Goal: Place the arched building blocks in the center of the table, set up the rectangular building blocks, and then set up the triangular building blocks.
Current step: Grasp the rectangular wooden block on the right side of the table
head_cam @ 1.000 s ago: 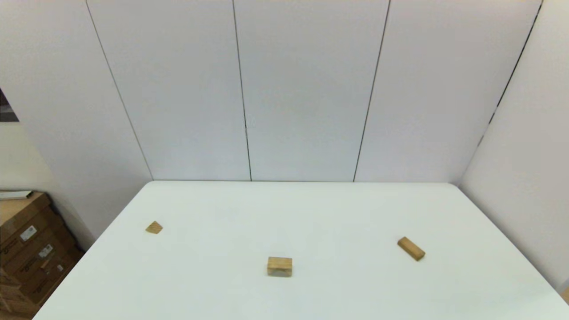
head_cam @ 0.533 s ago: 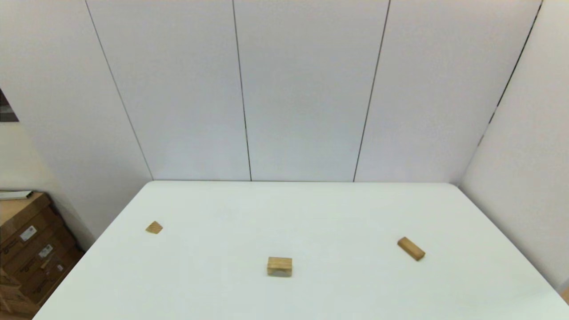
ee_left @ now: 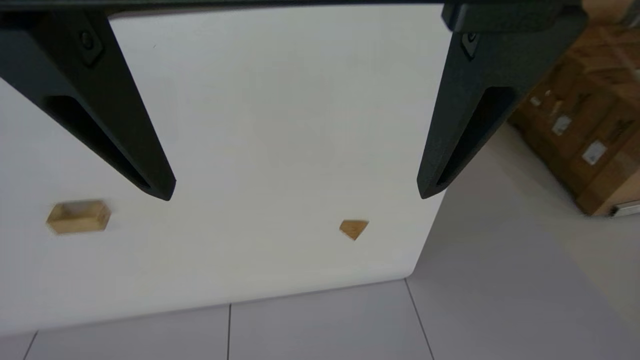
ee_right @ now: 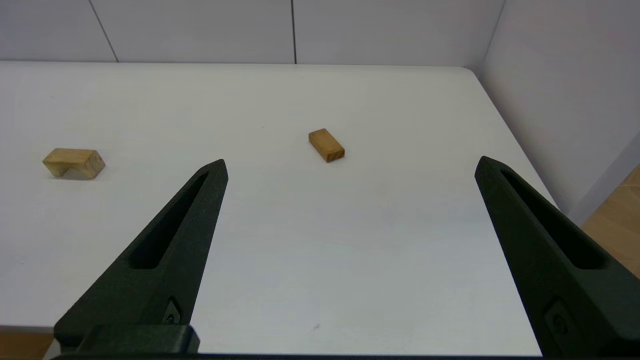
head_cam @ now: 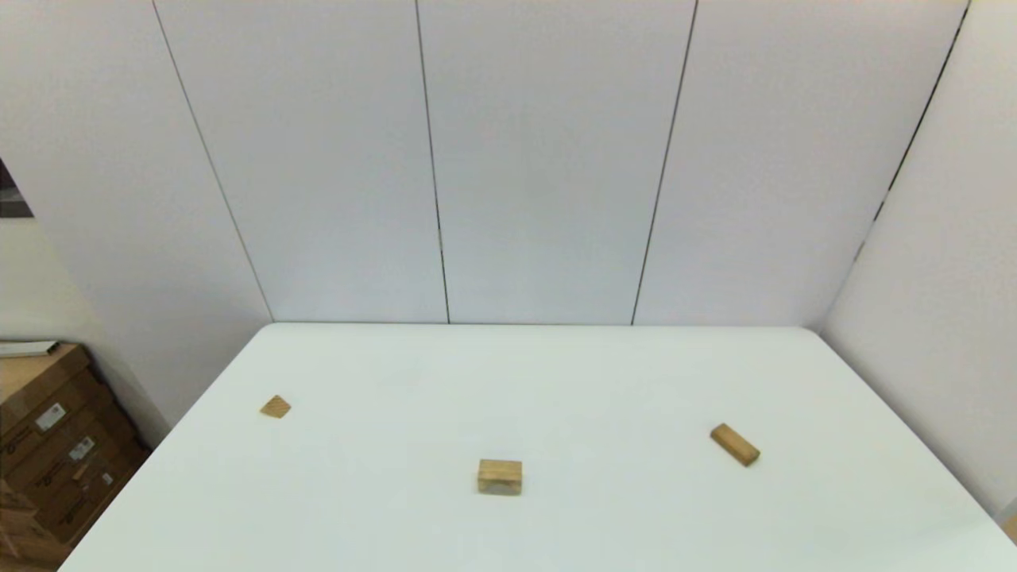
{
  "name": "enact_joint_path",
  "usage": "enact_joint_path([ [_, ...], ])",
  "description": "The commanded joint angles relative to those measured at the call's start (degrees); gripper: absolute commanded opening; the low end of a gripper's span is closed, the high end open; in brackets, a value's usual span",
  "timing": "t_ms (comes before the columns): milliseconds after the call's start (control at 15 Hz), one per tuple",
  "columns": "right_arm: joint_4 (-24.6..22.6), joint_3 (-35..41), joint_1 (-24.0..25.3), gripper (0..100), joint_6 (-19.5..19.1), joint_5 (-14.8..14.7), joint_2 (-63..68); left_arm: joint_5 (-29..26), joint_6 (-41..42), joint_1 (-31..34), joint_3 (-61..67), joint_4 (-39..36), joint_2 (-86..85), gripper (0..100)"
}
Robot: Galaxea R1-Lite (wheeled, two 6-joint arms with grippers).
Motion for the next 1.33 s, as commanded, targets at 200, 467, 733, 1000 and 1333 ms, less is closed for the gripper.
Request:
enact_joint_path([
  [200,0.05,0.0,0.04,100,-0.01,-0.01,0.07,0.46,-4.11,0.05,1.12,-0.34,-0.41,100],
  [467,0.05,0.0,0.04,100,-0.01,-0.01,0.07,0.72,-5.51,-0.04,1.21,-0.43,-0.41,100],
  [733,0.05,0.0,0.04,100,-0.01,-0.01,0.07,1.25,-6.04,0.05,1.21,-0.43,-0.41,100],
  [1000,0.05,0.0,0.04,100,-0.01,-0.1,0.07,1.25,-6.04,0.05,1.21,-0.43,-0.41,100],
  [1333,0.14,0.0,0.04,100,-0.19,-0.1,0.07,1.25,-6.04,0.05,1.21,-0.43,-0.41,100],
])
